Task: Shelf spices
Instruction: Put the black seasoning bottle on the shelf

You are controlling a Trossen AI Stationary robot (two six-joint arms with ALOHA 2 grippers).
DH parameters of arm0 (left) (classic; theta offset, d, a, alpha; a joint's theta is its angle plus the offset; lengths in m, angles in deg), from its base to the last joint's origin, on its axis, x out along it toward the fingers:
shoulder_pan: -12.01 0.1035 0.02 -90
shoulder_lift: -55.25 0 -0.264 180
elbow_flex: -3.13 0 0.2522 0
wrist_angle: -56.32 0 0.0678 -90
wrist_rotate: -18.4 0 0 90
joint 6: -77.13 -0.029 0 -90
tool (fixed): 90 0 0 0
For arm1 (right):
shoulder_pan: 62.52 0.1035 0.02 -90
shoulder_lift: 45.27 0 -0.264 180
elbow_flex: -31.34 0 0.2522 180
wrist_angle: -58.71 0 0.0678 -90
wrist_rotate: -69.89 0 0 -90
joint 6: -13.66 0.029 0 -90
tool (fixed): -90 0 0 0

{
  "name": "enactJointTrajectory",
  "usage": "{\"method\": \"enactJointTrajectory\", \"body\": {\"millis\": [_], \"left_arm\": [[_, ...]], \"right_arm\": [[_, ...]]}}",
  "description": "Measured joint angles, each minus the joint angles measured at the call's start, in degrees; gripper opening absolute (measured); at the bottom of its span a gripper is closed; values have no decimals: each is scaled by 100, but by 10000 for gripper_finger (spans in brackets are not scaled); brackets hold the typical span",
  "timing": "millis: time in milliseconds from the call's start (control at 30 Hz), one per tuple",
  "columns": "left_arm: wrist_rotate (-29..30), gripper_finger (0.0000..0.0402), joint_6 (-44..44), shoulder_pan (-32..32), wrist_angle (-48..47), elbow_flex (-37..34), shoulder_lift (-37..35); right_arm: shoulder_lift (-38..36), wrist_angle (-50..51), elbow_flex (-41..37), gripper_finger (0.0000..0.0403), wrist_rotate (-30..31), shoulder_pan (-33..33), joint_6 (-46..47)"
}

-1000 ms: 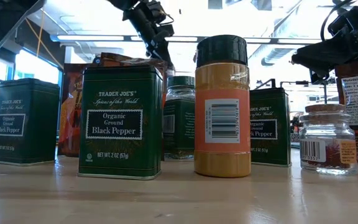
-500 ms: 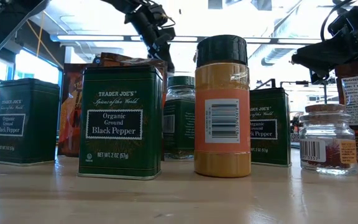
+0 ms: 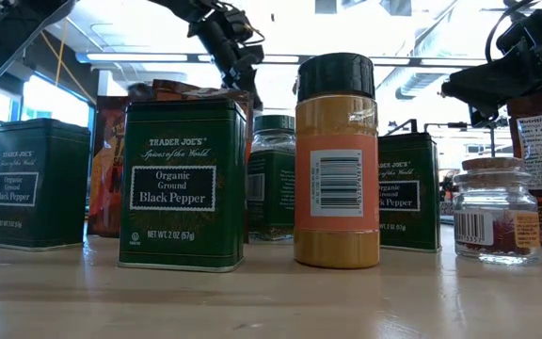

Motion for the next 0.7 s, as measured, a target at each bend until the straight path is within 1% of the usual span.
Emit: {"method": "enactJointTrajectory", "body": {"millis": [233,700], "left_arm": [[-2,265,-4,19,3,0,0],[115,266,-98,36,-15,376,-15]], "right_arm": [[0,0,0,94,2,1,1],[0,0,-1,94,1,1,0]]}}
